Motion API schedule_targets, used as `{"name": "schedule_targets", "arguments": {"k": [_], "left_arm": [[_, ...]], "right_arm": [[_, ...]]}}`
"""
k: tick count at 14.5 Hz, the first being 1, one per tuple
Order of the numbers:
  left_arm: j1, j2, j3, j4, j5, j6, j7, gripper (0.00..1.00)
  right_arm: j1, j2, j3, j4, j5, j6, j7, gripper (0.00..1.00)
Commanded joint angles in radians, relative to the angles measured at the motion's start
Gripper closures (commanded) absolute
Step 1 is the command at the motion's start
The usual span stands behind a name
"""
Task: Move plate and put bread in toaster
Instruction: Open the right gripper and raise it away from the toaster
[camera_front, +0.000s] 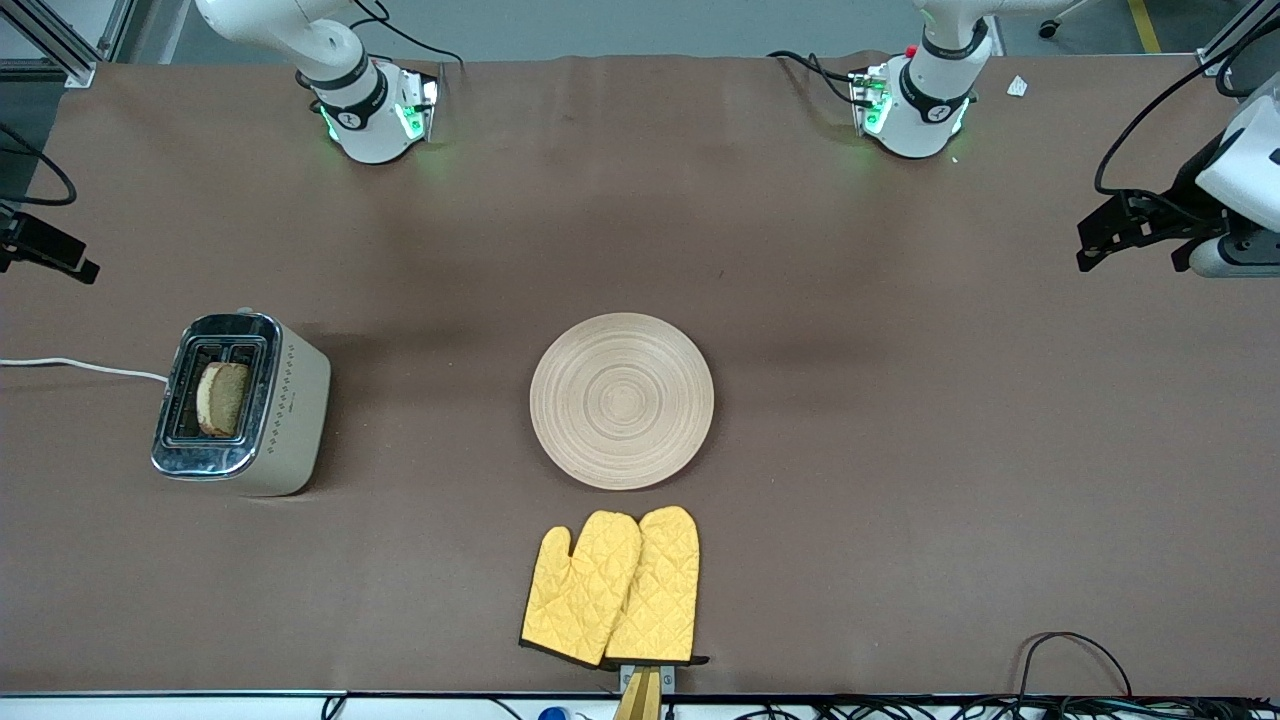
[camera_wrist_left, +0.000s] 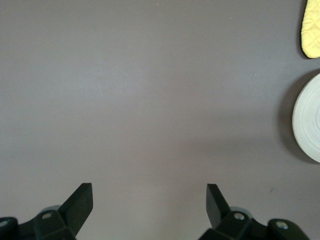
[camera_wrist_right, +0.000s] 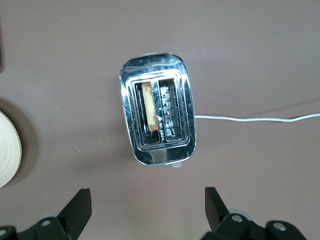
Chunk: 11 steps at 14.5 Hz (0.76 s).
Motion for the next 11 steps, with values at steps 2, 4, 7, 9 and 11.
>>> {"name": "schedule_targets", "arguments": {"k": [2,4,7,9,11], "left_arm": [[-0.010,0.015,-0.001,0.015,-0.008,-0.009,0.002,0.00],[-0.018,0.038,-0.004,0.047,-0.004,-0.012,0.006,0.00],[-0.029,0.055,-0.022,0.072,0.001,-0.018,-0.002,0.00],[-0.029,0.055,-0.022,0.072,0.001,-0.018,-0.002,0.00],[-0.030,0.050,-0.026,0.072,0.001,-0.035,-0.003,0.00]], "right_arm": [[-0.018,-0.002,0.061,0.048,0.003,-0.016,0.001,0.00],[-0.189,-0.002,0.251,0.051,0.003,-0.014,0.001,0.00],[-0.386,-0.002,0.460,0.051,-0.002,-0.016,0.001,0.00],[-0.389,-0.002,0.462,0.053,-0.002,-0.016,-0.001,0.00],[-0.391,-0.002,0.464,0.053,0.000,-0.013,0.001,0.00]]}}
